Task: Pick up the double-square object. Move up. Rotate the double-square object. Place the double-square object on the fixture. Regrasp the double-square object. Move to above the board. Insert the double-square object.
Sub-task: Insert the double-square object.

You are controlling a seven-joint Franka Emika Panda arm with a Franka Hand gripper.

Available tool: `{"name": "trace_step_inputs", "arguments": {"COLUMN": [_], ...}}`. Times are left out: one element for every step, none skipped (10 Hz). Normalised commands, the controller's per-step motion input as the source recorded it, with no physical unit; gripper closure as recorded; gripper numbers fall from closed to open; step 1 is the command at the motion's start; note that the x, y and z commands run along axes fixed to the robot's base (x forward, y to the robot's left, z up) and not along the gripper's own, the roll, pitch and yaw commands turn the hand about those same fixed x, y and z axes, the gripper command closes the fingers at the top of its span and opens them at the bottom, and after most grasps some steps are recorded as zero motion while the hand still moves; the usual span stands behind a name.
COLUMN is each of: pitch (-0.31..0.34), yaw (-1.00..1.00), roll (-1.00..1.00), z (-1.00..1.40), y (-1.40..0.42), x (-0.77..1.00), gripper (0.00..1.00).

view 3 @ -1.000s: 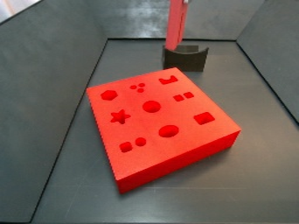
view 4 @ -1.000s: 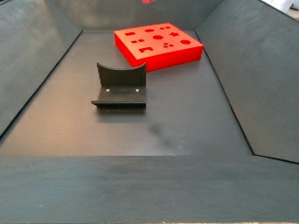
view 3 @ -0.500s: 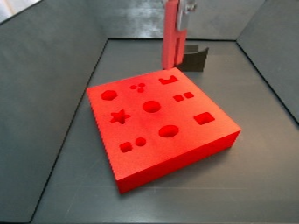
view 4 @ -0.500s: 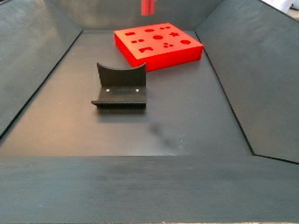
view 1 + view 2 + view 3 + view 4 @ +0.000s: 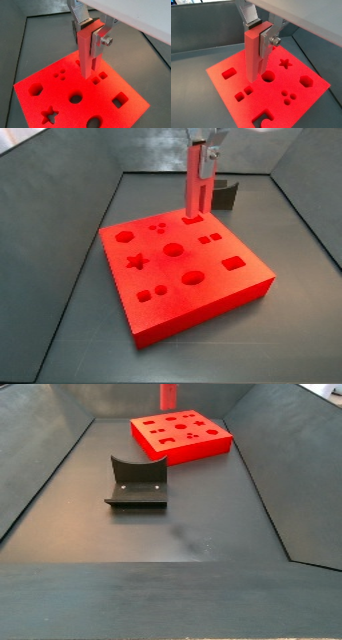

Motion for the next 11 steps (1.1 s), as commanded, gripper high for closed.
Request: {"name": "trace_step_inputs", "arguments": {"pitch": [0.0, 0.076, 0.0, -0.044, 0.0, 0.006, 0.0, 0.0, 0.0, 0.0, 0.0], "yaw": [0.01, 0.0, 0.0, -0.23, -0.56, -0.6, 0.0, -0.03, -0.12, 0.0, -0.06], "roll": [0.0, 0.0, 0.0, 0.0, 0.07, 0.01, 0.0, 0.0, 0.05, 0.01, 0.0], "z": [-0.45, 0.0, -0.1, -0.33, -0.42, -0.18, -0.03, -0.13, -0.31, -0.03, -0.18], "y": [0.2, 0.06, -0.03, -0.01, 0.0, 0.01, 0.0, 0.0, 0.05, 0.0, 0.0], "x": [0.55, 0.01, 0.0, 0.29, 0.53, 0.38, 0.0, 0.17, 0.14, 0.0, 0.0], "gripper": [1.0, 1.0, 1.0, 1.0, 1.0, 1.0, 1.0, 1.0, 1.0, 1.0, 1.0]}}
